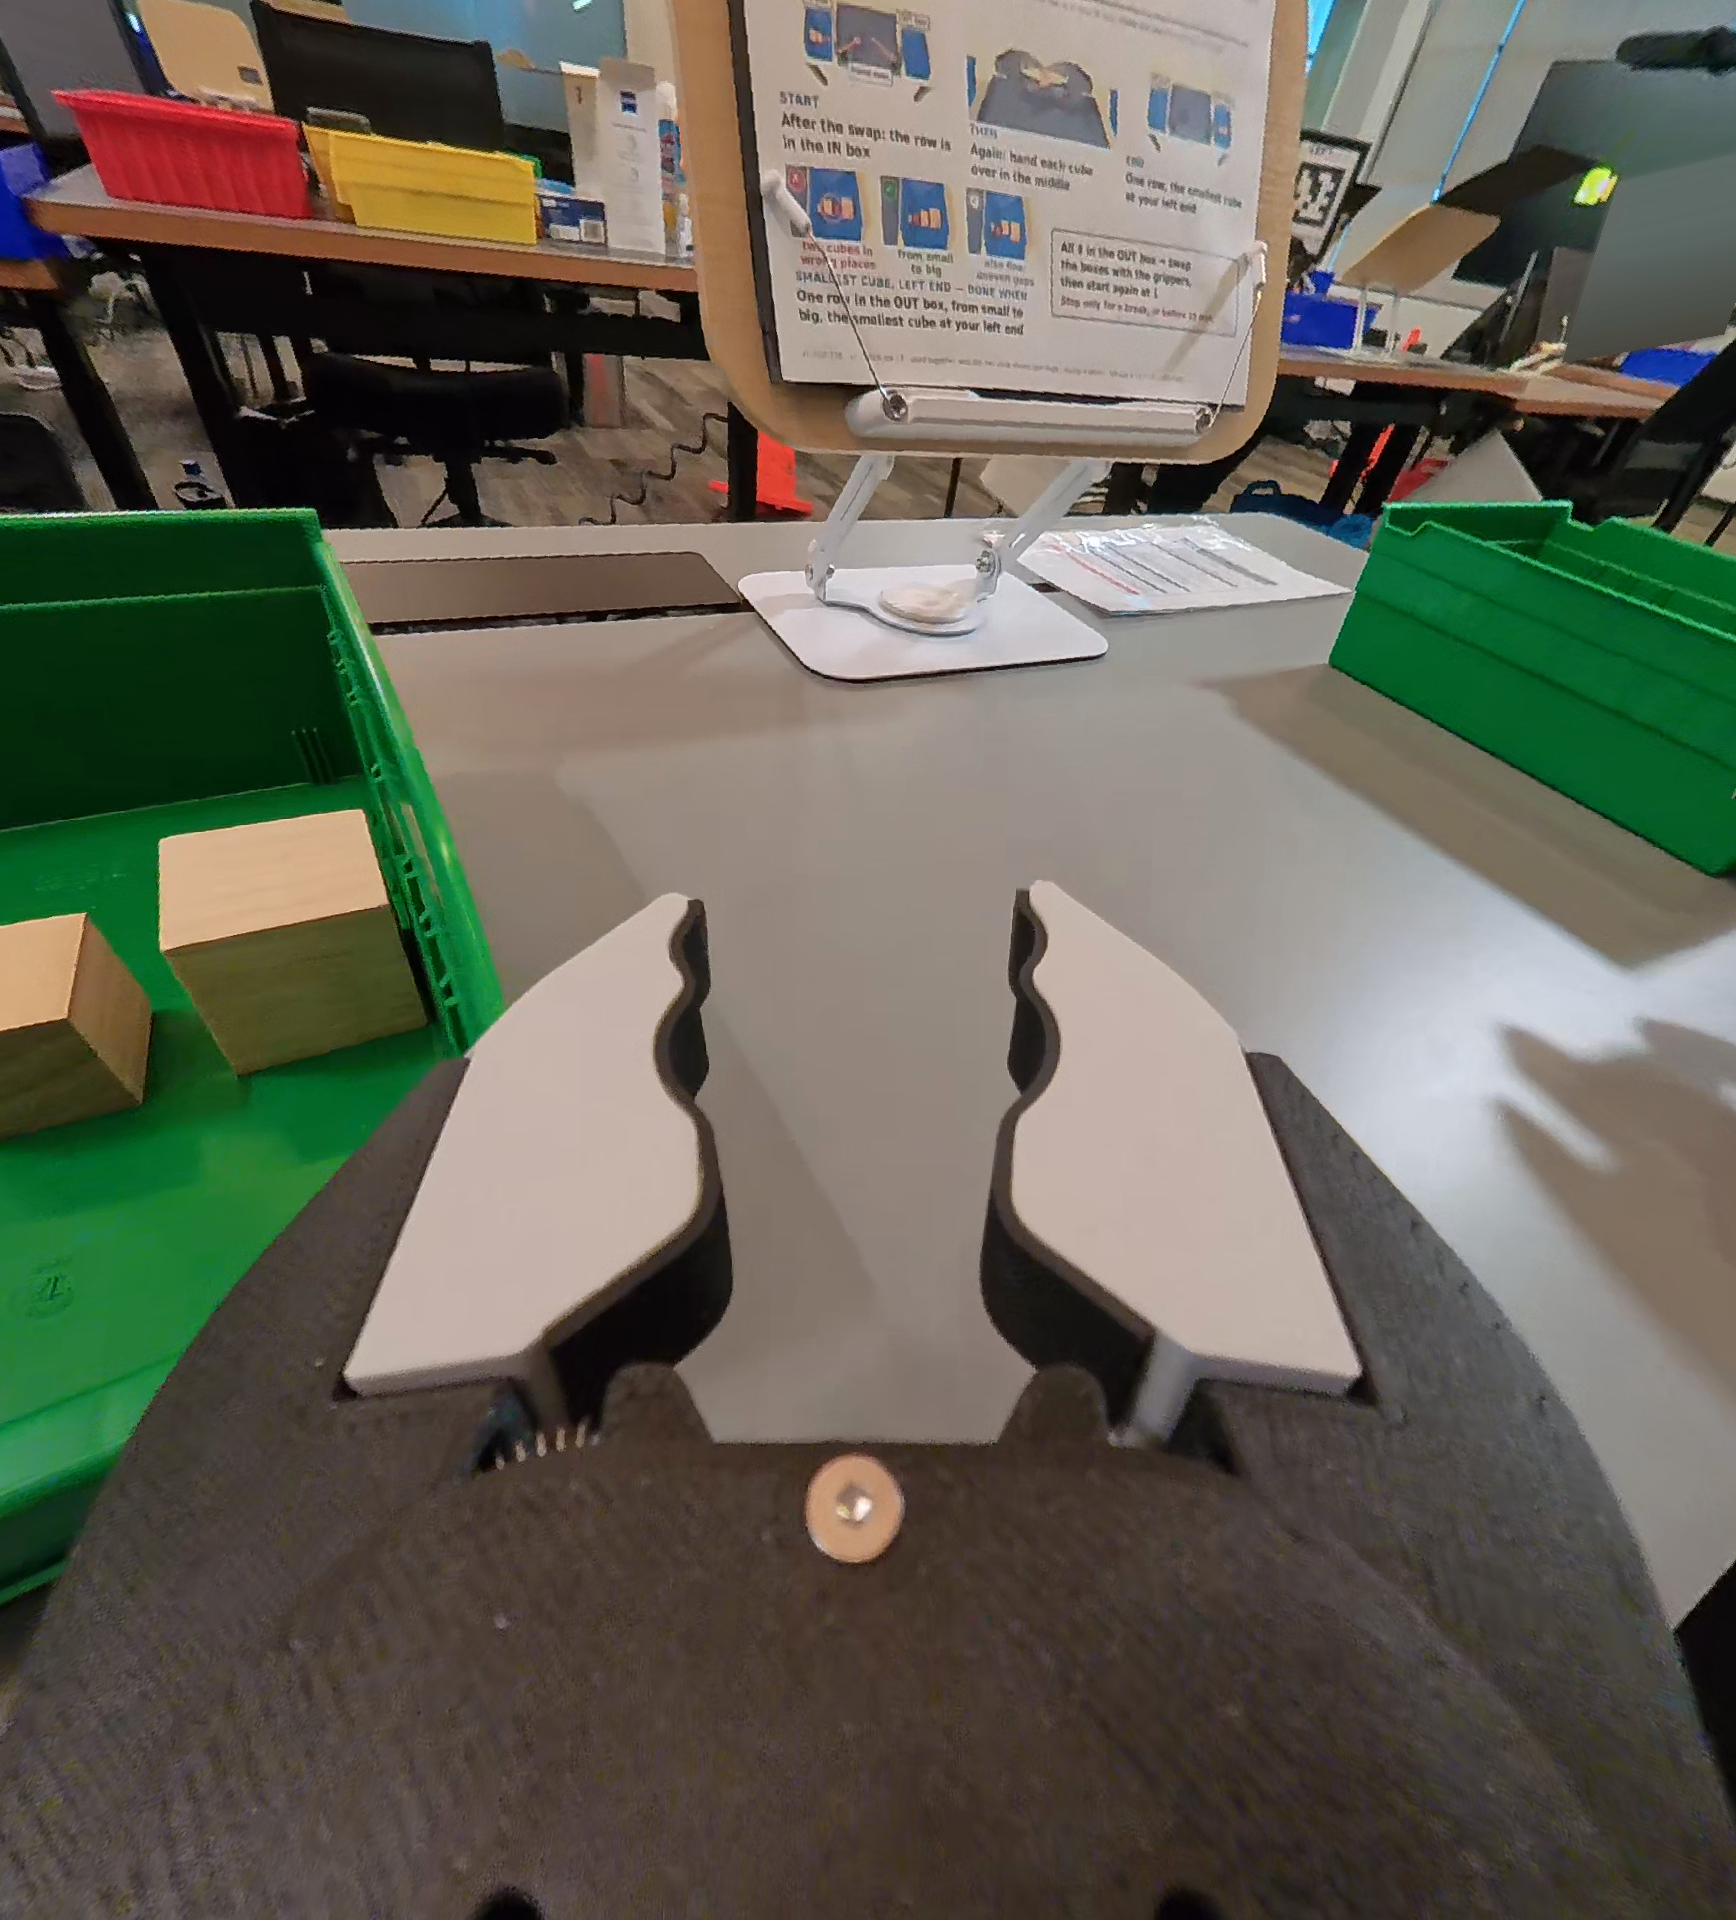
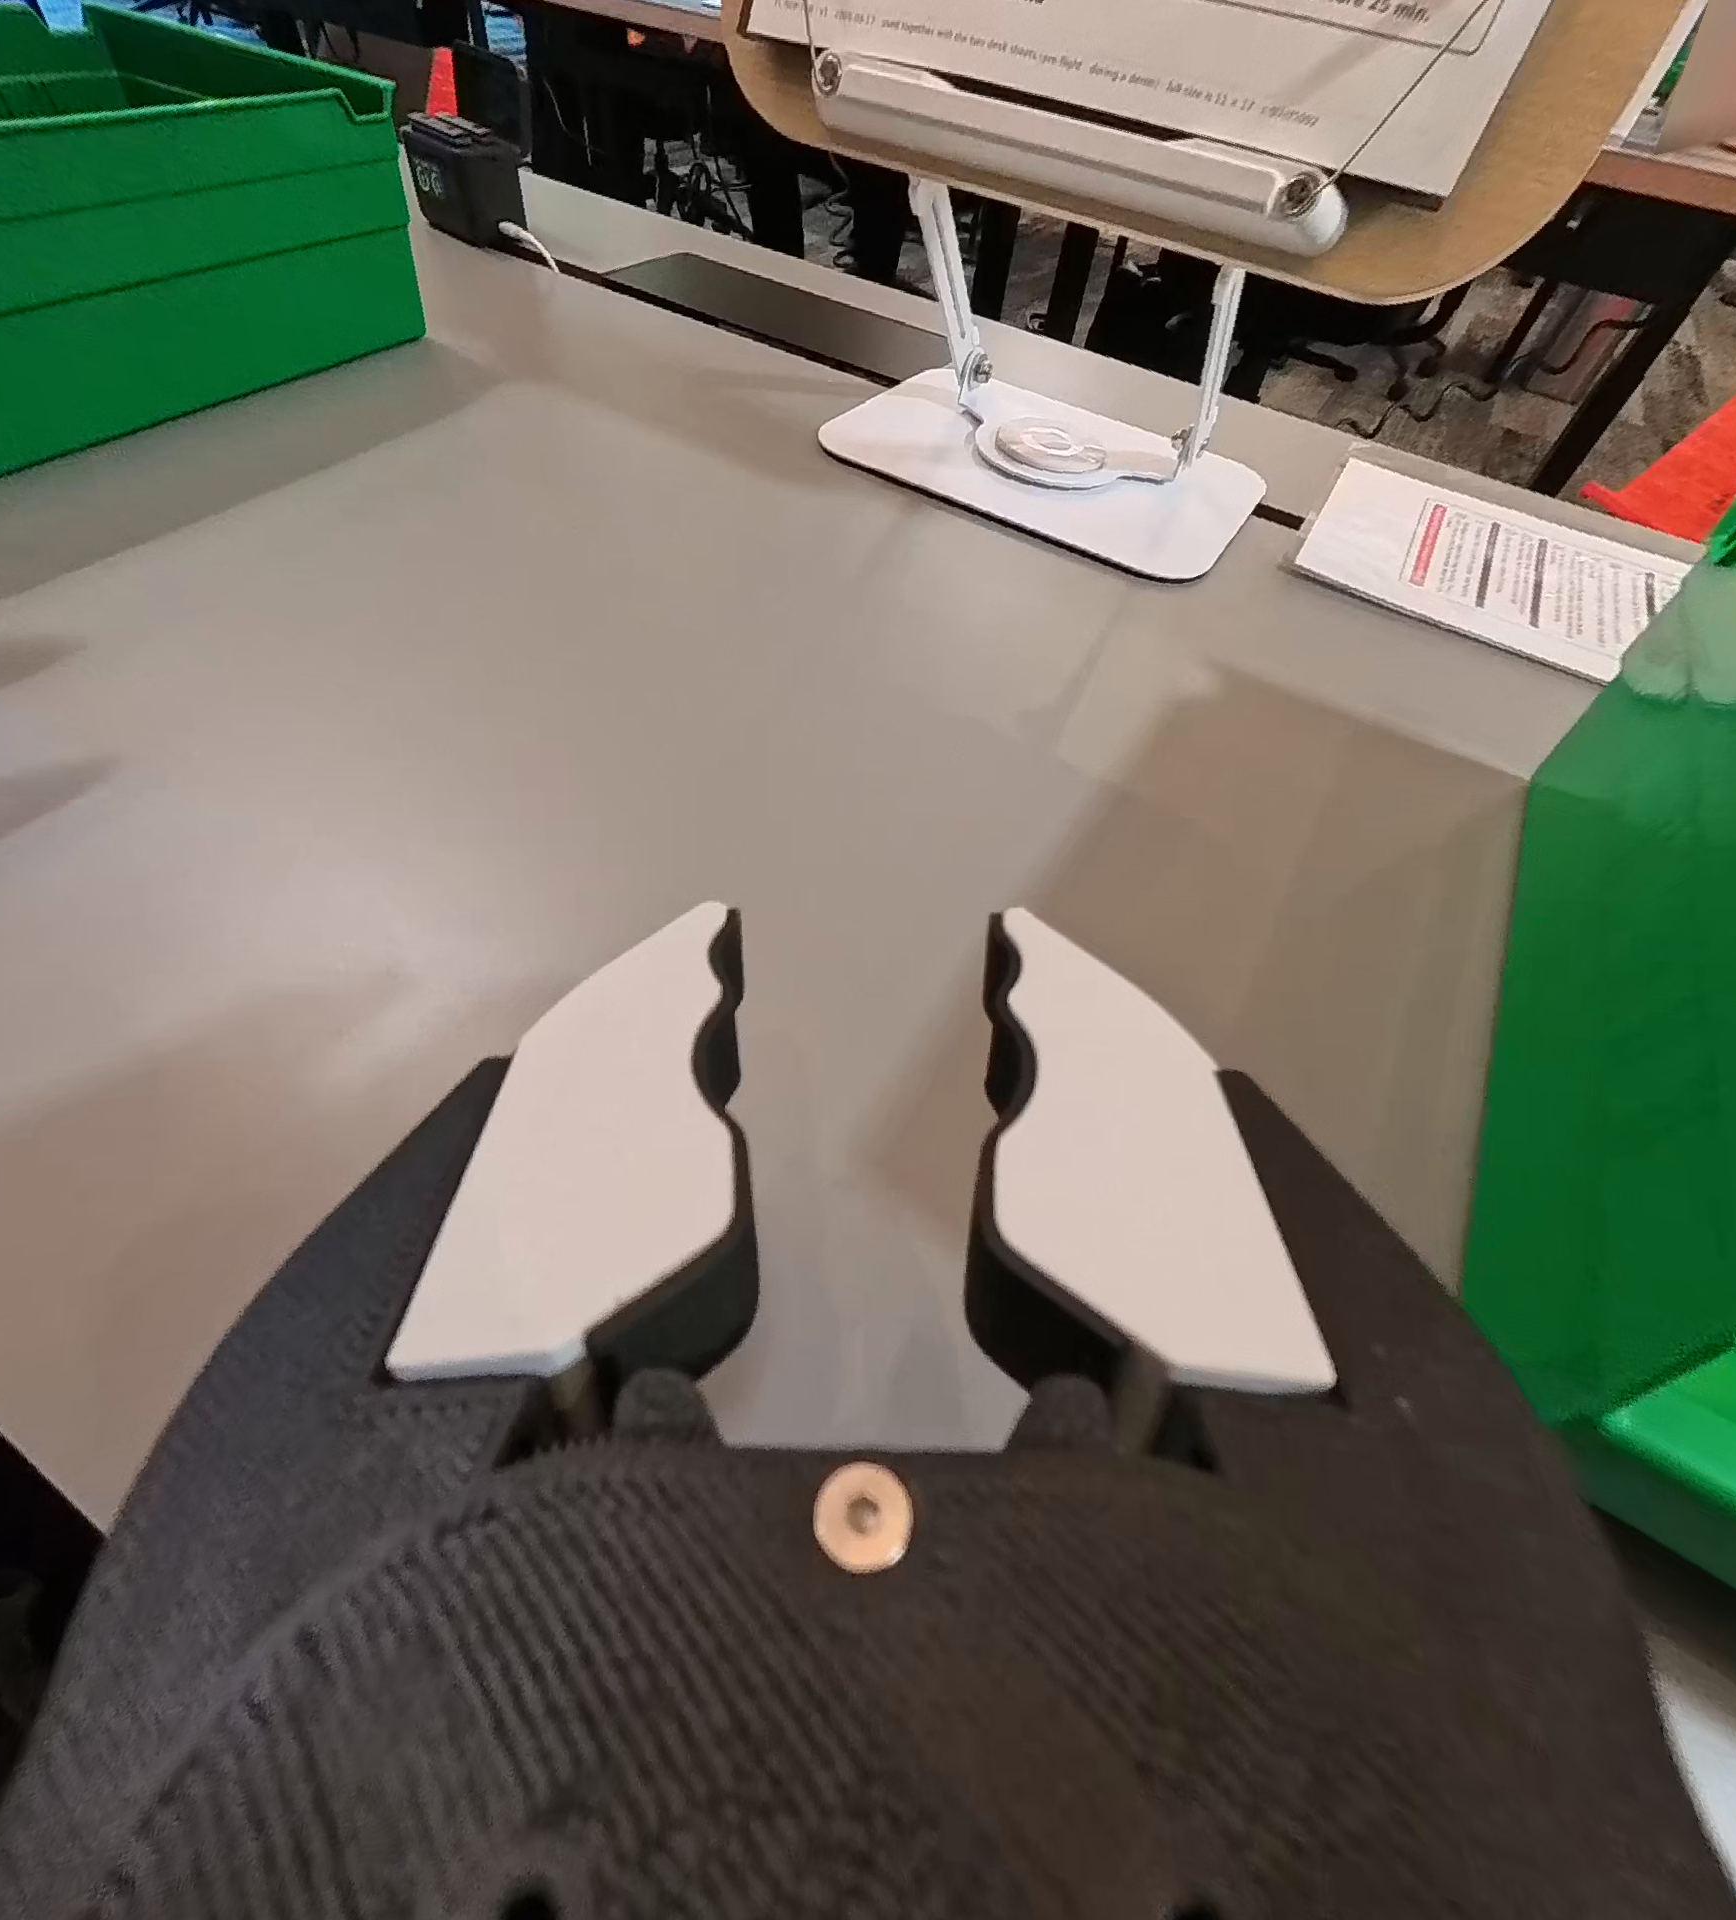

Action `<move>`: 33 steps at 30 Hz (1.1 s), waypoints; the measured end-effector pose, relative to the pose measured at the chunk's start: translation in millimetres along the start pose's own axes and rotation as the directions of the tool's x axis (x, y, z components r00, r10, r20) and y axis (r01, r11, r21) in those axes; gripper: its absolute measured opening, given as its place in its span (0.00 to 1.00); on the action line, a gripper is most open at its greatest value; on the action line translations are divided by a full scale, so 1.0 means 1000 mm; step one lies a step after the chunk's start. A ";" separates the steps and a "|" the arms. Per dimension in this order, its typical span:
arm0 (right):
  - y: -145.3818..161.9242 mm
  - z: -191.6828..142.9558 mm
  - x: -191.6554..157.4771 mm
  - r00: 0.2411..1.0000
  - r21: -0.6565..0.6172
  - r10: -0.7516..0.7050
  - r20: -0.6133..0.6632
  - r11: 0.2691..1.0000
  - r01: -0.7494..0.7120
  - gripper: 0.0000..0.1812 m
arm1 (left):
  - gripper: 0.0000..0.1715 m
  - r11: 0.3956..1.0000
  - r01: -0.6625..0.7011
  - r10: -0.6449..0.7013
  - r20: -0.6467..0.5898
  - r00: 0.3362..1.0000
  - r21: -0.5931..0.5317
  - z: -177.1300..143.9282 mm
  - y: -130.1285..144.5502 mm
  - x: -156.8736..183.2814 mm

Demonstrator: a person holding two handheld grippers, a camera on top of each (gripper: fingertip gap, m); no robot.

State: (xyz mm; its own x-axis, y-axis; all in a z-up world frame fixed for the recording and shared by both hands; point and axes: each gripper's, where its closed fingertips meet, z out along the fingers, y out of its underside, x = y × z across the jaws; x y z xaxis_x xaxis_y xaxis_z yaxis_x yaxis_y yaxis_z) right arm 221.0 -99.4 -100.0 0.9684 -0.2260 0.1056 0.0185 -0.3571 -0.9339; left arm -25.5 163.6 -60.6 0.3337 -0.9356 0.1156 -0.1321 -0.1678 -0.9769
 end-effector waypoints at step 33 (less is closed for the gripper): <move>0.009 0.004 -0.012 0.995 -0.053 -0.095 0.027 0.994 0.096 0.21 | 0.32 0.999 -0.032 0.032 -0.006 0.999 -0.034 0.003 0.006 0.004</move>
State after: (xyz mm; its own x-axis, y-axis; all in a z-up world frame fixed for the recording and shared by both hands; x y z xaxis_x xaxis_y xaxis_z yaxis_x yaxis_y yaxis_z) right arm 210.2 -96.2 -111.3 0.9685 -0.1669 0.1849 0.0985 -0.4251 -0.8998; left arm -22.4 160.1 -66.4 0.3240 -0.9422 0.0856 -0.1740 -0.1483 -0.9735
